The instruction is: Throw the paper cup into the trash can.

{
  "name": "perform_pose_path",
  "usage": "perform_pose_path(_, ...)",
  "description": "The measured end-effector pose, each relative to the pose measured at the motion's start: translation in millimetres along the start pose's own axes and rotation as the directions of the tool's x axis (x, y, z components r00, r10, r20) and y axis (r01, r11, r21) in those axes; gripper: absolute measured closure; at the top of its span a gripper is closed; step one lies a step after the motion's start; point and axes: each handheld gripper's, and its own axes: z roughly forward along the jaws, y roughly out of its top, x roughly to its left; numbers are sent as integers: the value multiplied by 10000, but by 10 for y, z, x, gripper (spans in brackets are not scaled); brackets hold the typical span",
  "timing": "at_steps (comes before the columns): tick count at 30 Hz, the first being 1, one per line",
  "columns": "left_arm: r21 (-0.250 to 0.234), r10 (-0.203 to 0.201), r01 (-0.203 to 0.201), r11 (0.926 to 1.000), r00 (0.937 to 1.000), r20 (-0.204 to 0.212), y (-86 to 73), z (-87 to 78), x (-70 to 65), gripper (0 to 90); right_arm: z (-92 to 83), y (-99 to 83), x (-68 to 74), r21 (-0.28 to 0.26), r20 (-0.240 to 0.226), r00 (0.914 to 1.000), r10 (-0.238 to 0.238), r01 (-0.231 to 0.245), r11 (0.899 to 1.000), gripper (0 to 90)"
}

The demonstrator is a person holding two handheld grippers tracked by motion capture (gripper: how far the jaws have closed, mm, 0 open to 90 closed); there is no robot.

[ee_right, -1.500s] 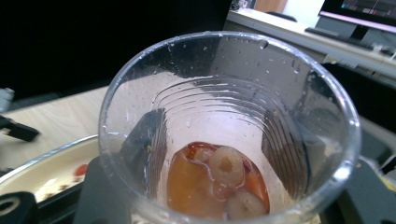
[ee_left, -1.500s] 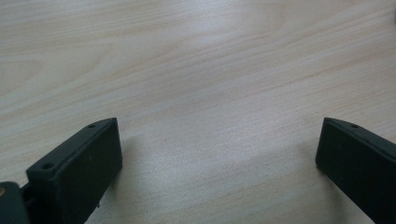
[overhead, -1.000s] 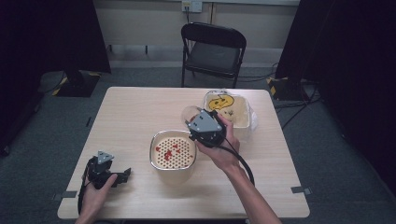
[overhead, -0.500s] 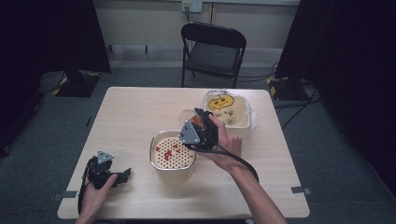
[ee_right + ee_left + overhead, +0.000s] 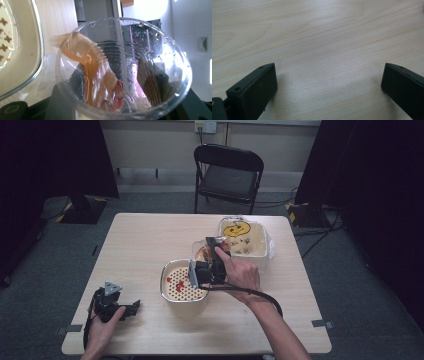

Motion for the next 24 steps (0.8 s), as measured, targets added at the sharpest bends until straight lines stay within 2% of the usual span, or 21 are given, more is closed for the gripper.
perform_pose_path(3,-10,-15,15,10000,10000,-4,0,0,-1,0,-7,37,56,158,349,9954,-894,889,9959,478)
perform_pose_path(6,1,2,-2,10000,10000,0,0,0,0,0,-20,62,86,286,524,9891,-1376,1362,9903,481)
perform_pose_path(9,0,-11,11,10000,10000,2,0,0,-1,0,-29,84,108,372,696,9783,-1953,1931,9805,481)
perform_pose_path(11,-1,-1,1,10000,10000,0,0,0,0,0,-31,89,110,359,755,9753,-2077,2055,9780,482)
perform_pose_path(14,-13,-16,16,10000,10000,0,0,1,-1,0,-42,102,115,453,958,9631,-2514,2481,9677,484)
perform_pose_path(15,-12,-17,17,10000,10000,-1,0,1,-1,0,-46,103,128,494,1081,9563,-2715,2676,9623,485)
perform_pose_path(16,-12,-17,17,10000,10000,-1,0,1,-1,0,-46,103,128,494,1081,9563,-2715,2676,9623,485)
perform_pose_path(17,-12,-15,15,10000,10000,-1,0,1,-1,0,-52,106,154,533,1298,9382,-3208,3165,9471,486)
perform_pose_path(18,-11,-15,15,10000,10000,-4,0,1,-1,0,-54,107,170,546,1475,9277,-3429,3385,9394,487)
perform_pose_path(19,-11,-15,15,10000,10000,-4,0,1,-1,0,-54,107,170,546,1475,9277,-3429,3385,9394,487)
perform_pose_path(20,-13,-15,15,10000,10000,-1,0,1,-1,0,-62,110,191,685,1739,9097,-3772,3709,9261,487)
perform_pose_path(24,-13,-17,17,10000,10000,-2,0,1,-1,0,-63,100,242,1066,2107,8685,-4486,4358,8937,489)
